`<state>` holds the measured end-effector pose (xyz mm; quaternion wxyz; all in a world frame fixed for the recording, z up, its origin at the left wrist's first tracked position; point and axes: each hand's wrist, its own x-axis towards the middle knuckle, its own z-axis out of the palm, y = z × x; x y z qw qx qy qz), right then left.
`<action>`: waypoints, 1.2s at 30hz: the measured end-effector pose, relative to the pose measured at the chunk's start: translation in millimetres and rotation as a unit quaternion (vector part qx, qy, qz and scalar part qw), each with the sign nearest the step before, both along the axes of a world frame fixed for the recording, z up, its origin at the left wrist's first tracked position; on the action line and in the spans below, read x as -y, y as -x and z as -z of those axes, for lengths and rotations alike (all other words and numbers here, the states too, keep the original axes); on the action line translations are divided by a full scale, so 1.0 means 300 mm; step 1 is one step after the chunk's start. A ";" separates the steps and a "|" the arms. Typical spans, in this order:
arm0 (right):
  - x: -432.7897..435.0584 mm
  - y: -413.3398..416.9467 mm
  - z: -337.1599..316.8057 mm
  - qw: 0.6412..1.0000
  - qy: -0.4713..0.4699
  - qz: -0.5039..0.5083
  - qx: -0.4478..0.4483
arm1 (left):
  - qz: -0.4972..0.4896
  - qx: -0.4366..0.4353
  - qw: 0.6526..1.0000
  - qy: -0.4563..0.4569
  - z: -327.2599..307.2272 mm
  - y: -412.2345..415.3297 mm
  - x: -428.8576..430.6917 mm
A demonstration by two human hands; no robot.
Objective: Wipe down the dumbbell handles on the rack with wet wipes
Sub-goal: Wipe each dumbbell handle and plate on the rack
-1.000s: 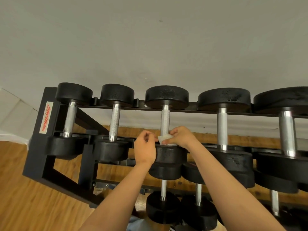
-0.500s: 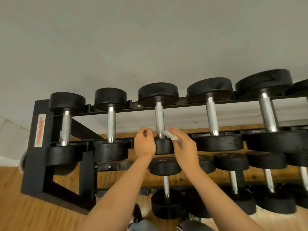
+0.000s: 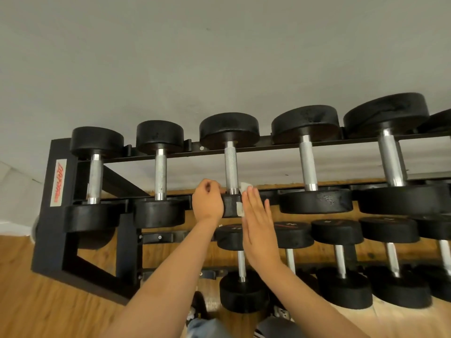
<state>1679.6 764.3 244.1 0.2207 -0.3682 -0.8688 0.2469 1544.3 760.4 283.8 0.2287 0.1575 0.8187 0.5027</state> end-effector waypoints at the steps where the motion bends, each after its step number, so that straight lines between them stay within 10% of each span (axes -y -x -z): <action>1: 0.021 -0.016 0.012 1.000 0.008 -0.002 -0.002 | -0.003 0.000 1.000 0.001 0.000 -0.001 -0.002; 17: -0.055 -0.068 0.047 0.916 0.341 0.050 -0.207 | -0.004 0.006 1.000 0.003 -0.002 0.002 -0.006; 36: -0.093 -0.044 0.116 0.915 0.373 0.040 -0.149 | -0.009 0.010 1.000 0.002 0.010 0.007 -0.011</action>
